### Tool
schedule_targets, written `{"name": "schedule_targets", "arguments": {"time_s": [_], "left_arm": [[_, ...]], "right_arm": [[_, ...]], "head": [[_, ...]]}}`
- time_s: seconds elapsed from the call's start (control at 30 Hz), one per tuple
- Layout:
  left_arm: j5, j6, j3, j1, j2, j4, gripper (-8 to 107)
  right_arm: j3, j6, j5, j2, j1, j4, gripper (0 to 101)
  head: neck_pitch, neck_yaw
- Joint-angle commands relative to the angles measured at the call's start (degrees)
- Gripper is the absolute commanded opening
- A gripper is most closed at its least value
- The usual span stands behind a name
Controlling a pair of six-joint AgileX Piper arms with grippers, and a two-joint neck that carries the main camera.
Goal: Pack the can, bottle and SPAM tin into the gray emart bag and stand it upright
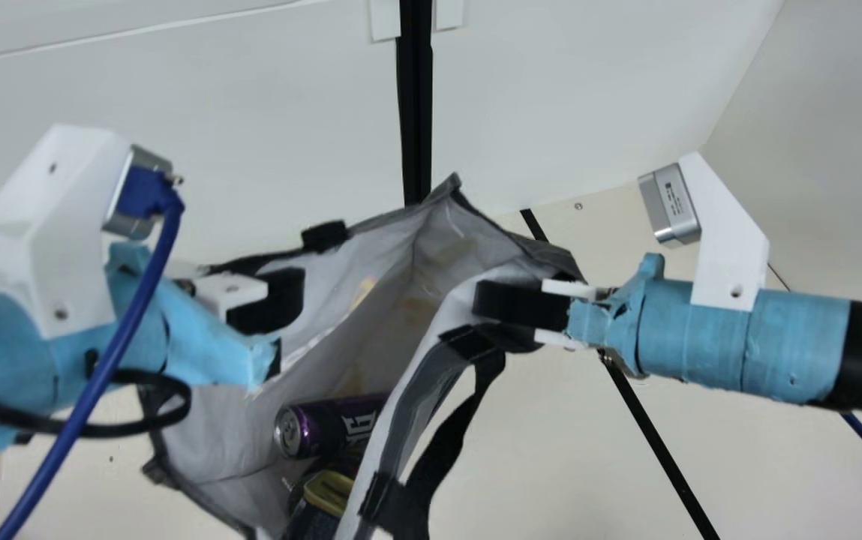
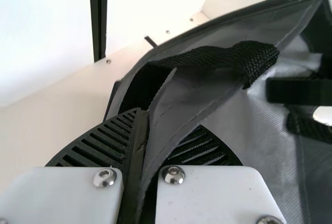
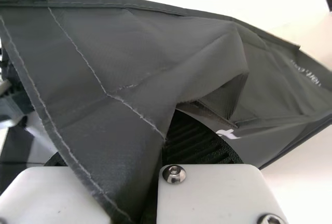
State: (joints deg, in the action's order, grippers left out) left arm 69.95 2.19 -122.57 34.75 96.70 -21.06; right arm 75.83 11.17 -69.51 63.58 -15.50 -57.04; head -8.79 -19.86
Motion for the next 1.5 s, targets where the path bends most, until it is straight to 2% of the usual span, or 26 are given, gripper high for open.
{"name": "schedule_targets", "arguments": {"time_s": [0.0,0.3,0.67,0.9,1.13,1.27,1.47], "left_arm": [[0.0,0.5,-3.5,-0.3,3.0,-0.7,-8],[0.0,2.2,-11.6,-1.2,12.4,-2.9,-8],[0.0,3.4,-18.6,-2.4,21.0,-4.4,-8],[0.0,4.0,-22.1,-3.9,25.1,-4.2,-8],[0.0,4.3,-25.1,-5.3,28.6,-4.5,-8],[0.0,4.2,-26.8,-6.0,30.5,-4.9,-8],[-0.1,3.7,-28.5,-6.5,32.1,-5.3,-8]], "right_arm": [[0.0,3.1,-0.4,1.7,-0.5,-0.8,0],[1.5,12.0,-0.4,9.6,-2.7,-2.1,0],[6.3,18.4,-0.4,18.2,-2.6,-2.8,0],[11.2,19.5,-0.4,23.6,-1.2,-2.7,0],[15.2,19.1,-0.4,28.5,1.0,0.3,0],[15.9,18.7,-0.2,30.4,2.2,2.7,0],[14.5,18.3,1.9,30.9,4.9,4.0,0]], "head": [[-1.2,-0.1],[-1.2,-0.1],[-1.2,-0.1],[-1.2,-0.1],[-1.2,-0.1],[-1.2,-0.1],[-1.2,-0.1]]}}
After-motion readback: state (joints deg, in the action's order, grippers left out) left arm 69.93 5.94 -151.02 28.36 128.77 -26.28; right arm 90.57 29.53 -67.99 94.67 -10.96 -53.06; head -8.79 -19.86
